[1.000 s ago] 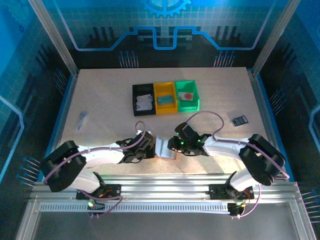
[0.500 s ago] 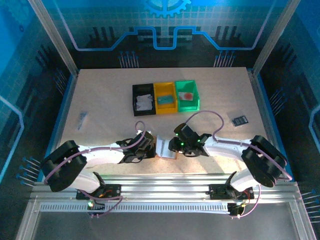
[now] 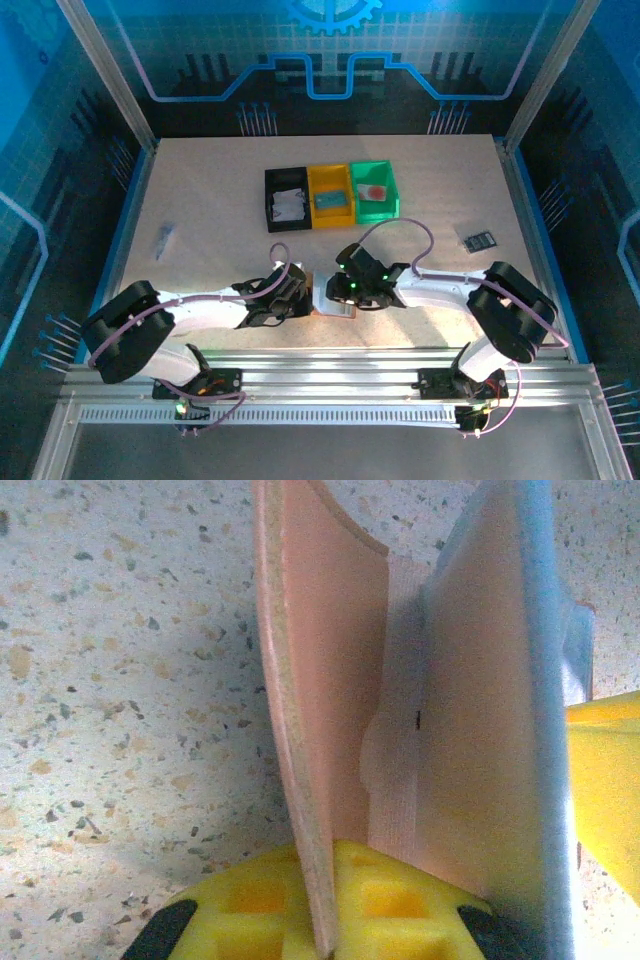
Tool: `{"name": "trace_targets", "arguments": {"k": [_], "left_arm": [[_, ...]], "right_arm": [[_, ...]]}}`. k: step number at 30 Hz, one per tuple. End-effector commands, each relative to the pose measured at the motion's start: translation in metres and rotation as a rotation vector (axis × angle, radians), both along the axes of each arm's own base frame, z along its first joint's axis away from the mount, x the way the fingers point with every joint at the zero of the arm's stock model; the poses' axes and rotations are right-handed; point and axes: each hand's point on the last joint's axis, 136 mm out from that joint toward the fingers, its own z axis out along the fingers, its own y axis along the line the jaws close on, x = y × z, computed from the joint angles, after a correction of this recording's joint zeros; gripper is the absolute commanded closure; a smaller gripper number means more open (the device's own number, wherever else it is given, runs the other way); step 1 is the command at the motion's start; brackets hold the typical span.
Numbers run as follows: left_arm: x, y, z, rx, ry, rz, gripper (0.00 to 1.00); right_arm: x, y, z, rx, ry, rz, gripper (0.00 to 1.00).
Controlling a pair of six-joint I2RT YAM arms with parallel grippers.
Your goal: Take the credit cards out of the card holder
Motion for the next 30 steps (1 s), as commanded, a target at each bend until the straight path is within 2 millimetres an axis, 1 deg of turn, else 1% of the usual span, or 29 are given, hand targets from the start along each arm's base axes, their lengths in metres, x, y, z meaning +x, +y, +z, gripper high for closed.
{"name": "trace_targets", "arguments": {"k": [1, 6, 8, 11, 13, 14, 15, 16, 18, 20, 23, 25, 28, 30], "left_arm": [[-0.008, 0.005, -0.012, 0.012, 0.042, -0.001, 1.00], [-0.008, 0.006, -0.011, 0.012, 0.040, 0.003, 1.00], [-0.007, 0.006, -0.008, 0.007, 0.035, 0.006, 1.00], [-0.007, 0.008, -0.002, 0.000, 0.024, 0.013, 1.00], [-0.007, 0.007, 0.005, -0.019, 0.014, 0.018, 1.00], [-0.007, 0.007, 0.009, -0.031, 0.008, 0.021, 0.96], [-0.007, 0.008, 0.014, -0.041, 0.000, 0.027, 0.85], [-0.007, 0.008, 0.018, -0.051, -0.006, 0.031, 0.77], [-0.007, 0.010, 0.028, -0.069, -0.025, 0.039, 0.58], [-0.007, 0.012, 0.036, -0.078, -0.041, 0.044, 0.48], [-0.008, 0.017, 0.047, -0.093, -0.065, 0.054, 0.37], [-0.010, 0.022, 0.053, -0.098, -0.078, 0.067, 0.35], [-0.013, 0.030, 0.064, -0.097, -0.106, 0.070, 0.32], [-0.014, 0.035, 0.071, -0.089, -0.124, 0.073, 0.31]], "right_arm": [[0.000, 0.025, 0.018, 0.068, -0.031, 0.065, 0.69], [-0.003, 0.050, 0.036, 0.163, -0.043, 0.142, 0.68], [-0.004, 0.056, 0.040, 0.191, -0.044, 0.157, 0.68], [-0.002, 0.048, 0.041, 0.175, -0.046, 0.125, 0.68], [0.001, 0.031, 0.039, 0.108, -0.056, 0.078, 0.67], [0.003, 0.021, 0.038, 0.068, -0.064, 0.061, 0.67], [0.005, 0.013, 0.036, 0.033, -0.065, 0.049, 0.67], [0.005, 0.007, 0.033, 0.008, -0.057, 0.039, 0.67], [0.004, 0.001, 0.028, -0.010, -0.045, 0.037, 0.67], [0.004, 0.000, 0.025, -0.011, -0.039, 0.035, 0.67], [0.003, 0.003, 0.020, -0.001, -0.028, 0.039, 0.68], [0.004, 0.007, 0.020, 0.012, -0.027, 0.042, 0.68], [0.005, 0.019, 0.024, 0.049, -0.030, 0.070, 0.68], [0.004, 0.026, 0.024, 0.044, -0.018, 0.096, 0.68]]}}
